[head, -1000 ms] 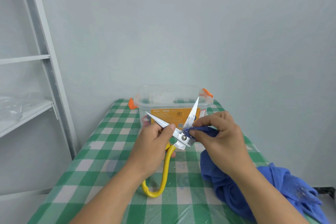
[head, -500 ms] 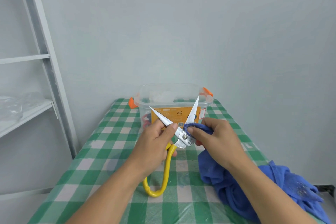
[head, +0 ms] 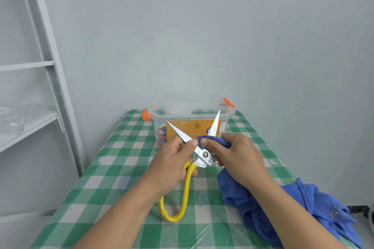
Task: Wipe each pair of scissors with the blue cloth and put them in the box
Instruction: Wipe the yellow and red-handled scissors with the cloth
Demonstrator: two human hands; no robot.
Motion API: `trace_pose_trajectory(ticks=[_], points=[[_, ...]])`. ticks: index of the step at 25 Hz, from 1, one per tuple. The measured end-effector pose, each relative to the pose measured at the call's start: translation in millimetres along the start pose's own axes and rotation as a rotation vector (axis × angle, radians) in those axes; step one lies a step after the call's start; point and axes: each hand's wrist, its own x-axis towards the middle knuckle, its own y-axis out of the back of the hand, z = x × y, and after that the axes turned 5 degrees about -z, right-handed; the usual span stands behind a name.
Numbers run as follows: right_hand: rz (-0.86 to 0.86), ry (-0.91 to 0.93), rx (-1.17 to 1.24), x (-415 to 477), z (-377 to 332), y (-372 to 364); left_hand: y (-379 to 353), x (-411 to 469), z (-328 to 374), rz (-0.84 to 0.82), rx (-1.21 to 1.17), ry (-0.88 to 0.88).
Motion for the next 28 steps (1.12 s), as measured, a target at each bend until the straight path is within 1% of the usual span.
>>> trace_pose_trajectory(ticks=[3, 5, 7, 10, 13, 17, 21, 23, 26, 28], points=[[-0.097, 0.067, 0.116, 0.1, 4.8, 3.3, 4.2, -0.9, -0.1, 0.006, 0.004, 0.012], [-0.146, 0.08, 0.219, -1.1, 6.1, 8.3, 5.1, -1.2, 1.0, -0.008, -0.014, 0.021], [-0.171, 0.082, 0.263, -3.1, 6.8, 11.7, 4.4, -0.8, 1.8, -0.017, -0.026, 0.031], [-0.136, 0.064, 0.283, -2.7, 7.6, 11.0, 3.9, 0.0, 1.3, -0.016, -0.017, 0.031], [-0.049, 0.022, 0.284, -3.4, 5.4, 3.1, 2.5, 1.2, -0.4, 0.027, 0.024, -0.004], [0.074, -0.027, 0.087, -4.2, 3.6, -5.5, -1.0, 2.5, -2.5, 0.034, 0.06, -0.039], [0.08, -0.027, -0.009, -0.9, 3.9, -8.4, -1.3, 2.7, -1.6, 0.011, 0.059, -0.035], [0.089, -0.012, 0.009, -1.1, 1.8, -8.8, 0.3, 2.9, -0.8, 0.009, 0.065, -0.037], [0.105, -0.039, 0.046, 0.3, -1.6, -6.8, 1.7, 2.4, -0.2, -0.004, 0.082, -0.045], [0.083, -0.041, 0.104, 0.8, 1.0, -4.4, 1.8, 1.4, -0.2, -0.022, 0.093, -0.053]])
